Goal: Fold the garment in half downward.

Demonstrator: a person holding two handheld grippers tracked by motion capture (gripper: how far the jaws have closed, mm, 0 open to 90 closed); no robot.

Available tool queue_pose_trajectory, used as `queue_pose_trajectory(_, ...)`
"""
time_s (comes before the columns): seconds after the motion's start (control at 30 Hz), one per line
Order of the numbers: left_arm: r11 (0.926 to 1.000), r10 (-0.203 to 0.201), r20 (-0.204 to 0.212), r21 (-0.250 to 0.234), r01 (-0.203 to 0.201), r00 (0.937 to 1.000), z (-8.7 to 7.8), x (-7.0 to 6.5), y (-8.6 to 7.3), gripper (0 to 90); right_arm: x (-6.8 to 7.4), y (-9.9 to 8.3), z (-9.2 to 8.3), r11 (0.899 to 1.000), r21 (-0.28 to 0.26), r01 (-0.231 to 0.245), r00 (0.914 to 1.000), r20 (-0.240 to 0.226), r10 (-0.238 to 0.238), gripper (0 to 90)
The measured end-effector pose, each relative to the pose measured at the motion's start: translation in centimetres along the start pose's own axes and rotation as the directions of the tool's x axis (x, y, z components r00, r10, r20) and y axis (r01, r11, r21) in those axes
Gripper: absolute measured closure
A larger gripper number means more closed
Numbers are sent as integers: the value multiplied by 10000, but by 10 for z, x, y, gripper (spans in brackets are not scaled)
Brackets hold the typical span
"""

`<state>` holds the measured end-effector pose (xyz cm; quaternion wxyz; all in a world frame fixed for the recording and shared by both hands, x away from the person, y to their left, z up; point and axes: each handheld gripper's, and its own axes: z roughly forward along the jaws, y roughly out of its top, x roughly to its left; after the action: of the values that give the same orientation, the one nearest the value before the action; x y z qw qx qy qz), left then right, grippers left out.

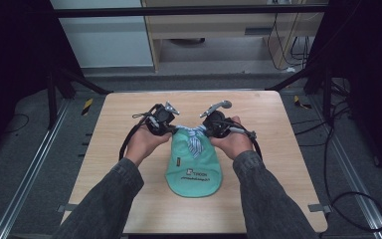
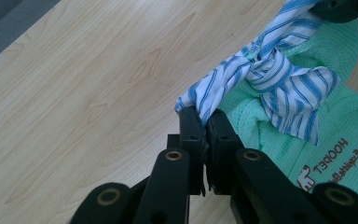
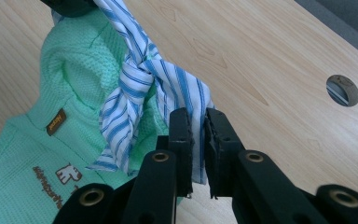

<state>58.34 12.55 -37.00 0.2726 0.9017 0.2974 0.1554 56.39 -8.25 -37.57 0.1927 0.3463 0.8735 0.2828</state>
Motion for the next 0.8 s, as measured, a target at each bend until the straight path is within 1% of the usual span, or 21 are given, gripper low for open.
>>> queue_pose_trajectory(0.17,10000,96,12,-5,-96,10000,-2,0,0,866,0,1,-1,10000,-29,79,10000,17,-78,819)
queue_pose_trajectory(0.37,9994,316,88,136,-317,9995,-2,-2,0,866,1,0,-2,9997,99,224,9997,19,-224,819)
queue_pose_trajectory(0.47,9993,353,54,114,-354,9994,-2,-4,0,866,1,-1,-3,9995,140,273,9996,37,-274,819)
queue_pose_trajectory(0.67,9992,402,3,37,-402,9992,-4,-6,-1,865,3,-1,-5,9996,17,281,9996,44,-281,818)
queue_pose_trajectory(0.8,9989,467,-27,21,-467,9989,-2,-9,-5,864,5,-7,-3,9996,-8,293,9996,-16,-293,818)
